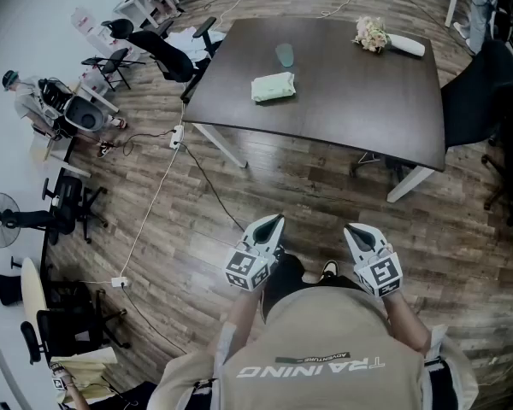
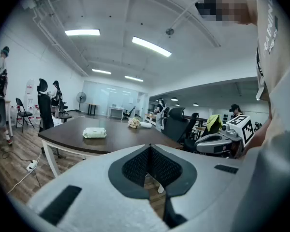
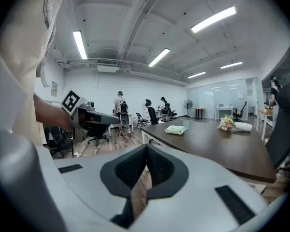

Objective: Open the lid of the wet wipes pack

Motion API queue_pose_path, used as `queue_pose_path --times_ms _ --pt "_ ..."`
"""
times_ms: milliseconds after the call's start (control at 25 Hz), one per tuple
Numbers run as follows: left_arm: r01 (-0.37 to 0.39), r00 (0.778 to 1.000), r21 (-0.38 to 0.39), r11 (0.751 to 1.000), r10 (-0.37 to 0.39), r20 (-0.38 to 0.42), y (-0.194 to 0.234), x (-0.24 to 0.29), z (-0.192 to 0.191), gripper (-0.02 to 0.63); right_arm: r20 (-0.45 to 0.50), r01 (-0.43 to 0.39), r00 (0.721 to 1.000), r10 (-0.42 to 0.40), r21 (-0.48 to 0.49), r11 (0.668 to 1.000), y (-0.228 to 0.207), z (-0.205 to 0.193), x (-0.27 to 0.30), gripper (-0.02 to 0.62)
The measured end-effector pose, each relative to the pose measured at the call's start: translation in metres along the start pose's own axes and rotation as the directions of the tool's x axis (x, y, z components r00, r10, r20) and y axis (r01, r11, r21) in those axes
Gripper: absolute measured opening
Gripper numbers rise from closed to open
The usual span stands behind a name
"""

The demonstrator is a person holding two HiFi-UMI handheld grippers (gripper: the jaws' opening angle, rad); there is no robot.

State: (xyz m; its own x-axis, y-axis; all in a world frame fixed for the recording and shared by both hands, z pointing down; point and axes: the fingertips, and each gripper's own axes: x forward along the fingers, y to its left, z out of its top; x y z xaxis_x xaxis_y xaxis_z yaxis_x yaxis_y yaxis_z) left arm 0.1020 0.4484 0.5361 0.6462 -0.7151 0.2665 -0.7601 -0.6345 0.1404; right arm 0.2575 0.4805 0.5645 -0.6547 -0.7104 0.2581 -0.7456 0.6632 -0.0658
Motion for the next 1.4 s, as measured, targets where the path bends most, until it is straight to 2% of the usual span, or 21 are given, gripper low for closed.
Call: queue_pose_path --times_ms 320,600,960,1200,1320,1400 --pt "-0.009 1.000 -0.018 1.000 0.009 -0.015 0.018 0.011 -0.003 0.009 0.015 0.000 1.000 0.001 -0.033 0.999 -0.016 0.008 0.029 0.014" --pt "-0.022 1.000 -0.044 0.999 0.022 -0.011 0.053 0.019 -0.006 0.009 0.031 -0.007 0.999 0.009 -0.085 0.996 -0.024 0.034 0.067 0.014" --pt "0.015 0.999 -0.019 1.000 -0.014 0.042 0.099 0.027 0.029 0.009 0.055 -0.013 0.998 0.014 -0.019 1.000 -0.024 0.065 0.134 0.014" --pt "0.047 0.998 -0.035 0.998 -0.046 0.035 0.139 0.014 0.033 0.009 0.092 0.053 0.995 -0.045 -0.092 0.994 -0.008 0.106 0.169 0.014" --pt "0.082 0.996 -0.014 0.997 -0.081 0.045 0.148 0.023 0.041 0.009 0.067 0.097 0.994 -0.088 -0.140 0.985 -0.015 0.106 0.174 0.014" --pt "0.097 0.994 -0.022 0.995 -0.096 0.047 0.149 0.024 0.040 0.009 0.049 0.115 0.993 -0.110 -0.116 0.987 -0.022 0.101 0.170 0.014"
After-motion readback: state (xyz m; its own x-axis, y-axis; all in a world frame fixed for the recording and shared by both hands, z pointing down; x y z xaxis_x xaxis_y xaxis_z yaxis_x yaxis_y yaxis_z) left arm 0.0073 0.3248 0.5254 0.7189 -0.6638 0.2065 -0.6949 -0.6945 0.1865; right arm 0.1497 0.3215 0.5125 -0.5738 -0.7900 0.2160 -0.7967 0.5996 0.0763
